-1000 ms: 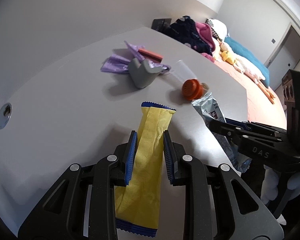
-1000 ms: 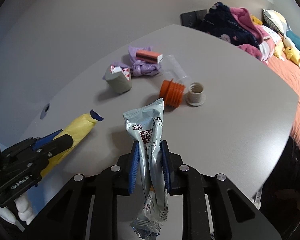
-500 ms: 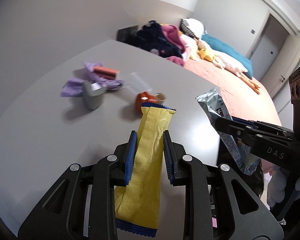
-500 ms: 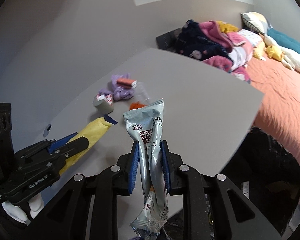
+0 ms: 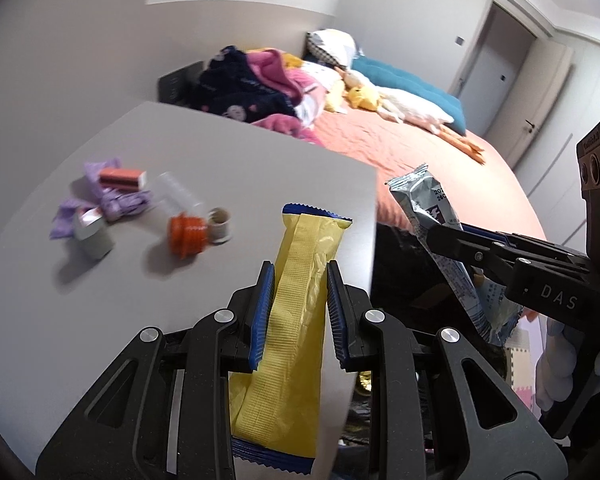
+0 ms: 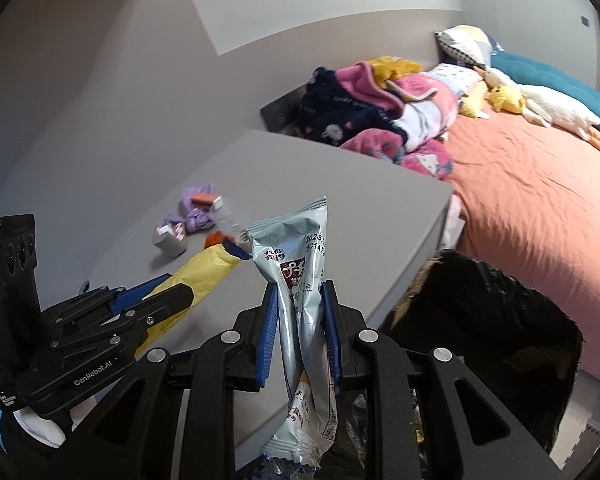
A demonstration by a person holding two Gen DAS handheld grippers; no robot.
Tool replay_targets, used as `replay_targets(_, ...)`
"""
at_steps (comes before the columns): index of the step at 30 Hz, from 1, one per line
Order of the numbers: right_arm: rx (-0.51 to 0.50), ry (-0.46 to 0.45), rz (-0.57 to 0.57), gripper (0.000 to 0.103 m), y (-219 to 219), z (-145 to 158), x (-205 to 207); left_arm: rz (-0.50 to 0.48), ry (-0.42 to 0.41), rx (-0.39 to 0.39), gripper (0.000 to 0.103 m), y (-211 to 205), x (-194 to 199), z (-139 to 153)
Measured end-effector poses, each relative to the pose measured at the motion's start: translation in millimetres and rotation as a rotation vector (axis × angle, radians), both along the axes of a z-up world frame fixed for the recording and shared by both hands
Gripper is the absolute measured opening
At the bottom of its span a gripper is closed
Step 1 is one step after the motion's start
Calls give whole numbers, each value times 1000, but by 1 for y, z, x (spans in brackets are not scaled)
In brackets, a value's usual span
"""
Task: Collect trash
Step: 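Carry the yellow wrapper and silver pouch toward the bin with both tools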
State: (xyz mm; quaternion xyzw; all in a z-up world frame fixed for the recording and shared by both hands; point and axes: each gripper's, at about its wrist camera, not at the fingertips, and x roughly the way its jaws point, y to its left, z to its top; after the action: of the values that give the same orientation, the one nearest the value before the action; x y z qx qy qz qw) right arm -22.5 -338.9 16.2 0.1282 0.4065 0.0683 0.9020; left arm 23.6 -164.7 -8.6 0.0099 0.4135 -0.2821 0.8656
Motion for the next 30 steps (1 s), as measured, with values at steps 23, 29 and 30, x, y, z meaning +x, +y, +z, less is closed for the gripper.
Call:
replay_targets(23, 8, -40, -233, 24, -99, 14, -56, -287, -12, -21, 26, -111, -22, 9)
replay_targets(29, 29, -40, -288, 24, -121, 15, -67, -336, 15, -19, 32, -129, -28, 7)
replay_targets(30, 40, -39, -299, 36, -125, 15, -68, -348, 51, -11, 44, -133, -27, 5)
